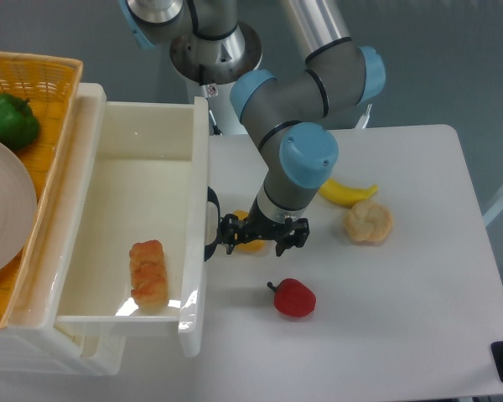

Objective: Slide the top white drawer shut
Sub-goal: 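Move the gripper down and over to the drawer's front handle, then push the drawer front with the gripper into the white cabinet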

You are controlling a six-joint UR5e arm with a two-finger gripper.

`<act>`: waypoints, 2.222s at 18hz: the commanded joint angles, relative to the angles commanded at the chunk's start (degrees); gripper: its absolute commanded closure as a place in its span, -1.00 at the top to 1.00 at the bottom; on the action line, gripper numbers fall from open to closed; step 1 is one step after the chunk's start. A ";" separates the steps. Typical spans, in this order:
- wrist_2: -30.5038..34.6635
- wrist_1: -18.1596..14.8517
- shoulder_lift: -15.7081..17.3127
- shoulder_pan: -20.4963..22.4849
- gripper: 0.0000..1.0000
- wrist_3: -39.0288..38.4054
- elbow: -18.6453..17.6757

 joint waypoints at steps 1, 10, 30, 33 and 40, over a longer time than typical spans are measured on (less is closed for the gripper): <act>-0.26 0.00 0.09 0.00 1.00 -0.09 0.09; -0.53 -0.09 0.70 -1.58 1.00 -0.18 0.09; -0.53 -0.09 1.14 -5.54 1.00 -3.34 0.44; -0.44 -0.09 1.49 -6.33 1.00 -3.34 0.53; -0.35 -0.09 2.02 -9.13 1.00 -4.92 0.53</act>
